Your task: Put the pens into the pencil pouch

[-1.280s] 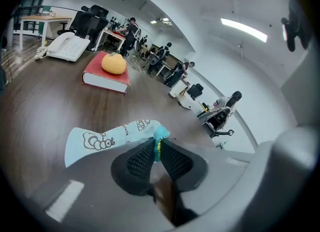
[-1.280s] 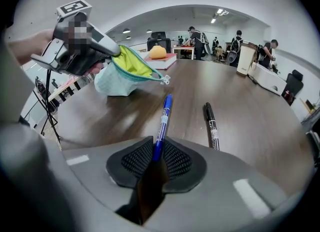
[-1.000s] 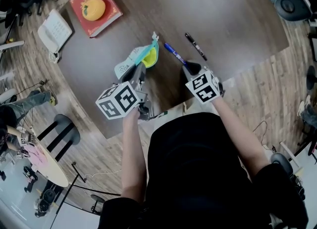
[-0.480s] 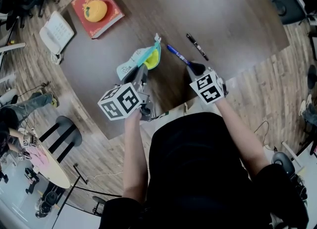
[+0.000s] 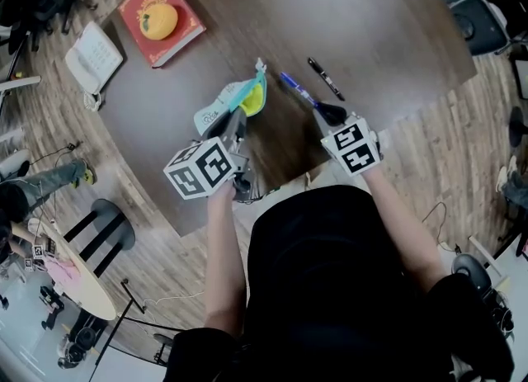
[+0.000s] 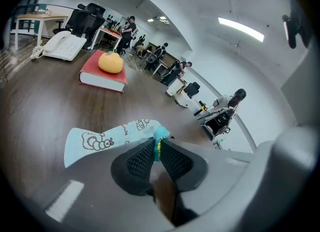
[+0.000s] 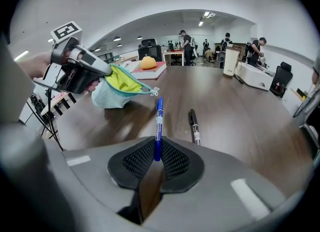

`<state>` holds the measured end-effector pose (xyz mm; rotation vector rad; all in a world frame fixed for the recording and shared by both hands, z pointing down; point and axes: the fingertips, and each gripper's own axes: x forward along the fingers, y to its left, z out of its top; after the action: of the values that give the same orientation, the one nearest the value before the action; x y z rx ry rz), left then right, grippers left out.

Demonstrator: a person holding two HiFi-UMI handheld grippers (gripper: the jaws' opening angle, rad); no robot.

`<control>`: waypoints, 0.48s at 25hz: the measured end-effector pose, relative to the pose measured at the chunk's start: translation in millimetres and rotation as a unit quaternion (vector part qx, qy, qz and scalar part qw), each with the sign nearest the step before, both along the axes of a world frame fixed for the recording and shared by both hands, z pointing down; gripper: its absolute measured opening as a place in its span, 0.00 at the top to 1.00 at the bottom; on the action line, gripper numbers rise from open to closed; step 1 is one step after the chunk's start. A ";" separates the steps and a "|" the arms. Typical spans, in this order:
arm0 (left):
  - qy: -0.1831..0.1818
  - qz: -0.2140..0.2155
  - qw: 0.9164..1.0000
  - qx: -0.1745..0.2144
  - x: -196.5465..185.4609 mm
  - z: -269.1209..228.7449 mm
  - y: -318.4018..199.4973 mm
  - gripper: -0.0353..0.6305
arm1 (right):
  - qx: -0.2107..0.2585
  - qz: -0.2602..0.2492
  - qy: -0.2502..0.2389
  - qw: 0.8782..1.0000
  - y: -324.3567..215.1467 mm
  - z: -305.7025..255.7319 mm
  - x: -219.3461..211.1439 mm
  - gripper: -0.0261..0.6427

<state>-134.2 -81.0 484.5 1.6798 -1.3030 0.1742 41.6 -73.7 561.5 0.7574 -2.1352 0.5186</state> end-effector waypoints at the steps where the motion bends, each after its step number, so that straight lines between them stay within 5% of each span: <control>1: 0.001 0.000 1.000 0.000 -0.2 0.2 -0.4 0.90 | 0.002 -0.002 -0.002 1.000 -1.1 -4.1 -0.9 0.89; 12: 0.003 0.003 1.000 0.007 3.6 -0.5 -5.0 0.90 | 0.031 -0.038 -0.038 0.998 -14.9 -61.8 -3.1 0.89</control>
<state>-130.6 -86.0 483.9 1.6955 -1.2975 0.1649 38.5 -88.5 499.7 0.6967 -2.2498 0.4483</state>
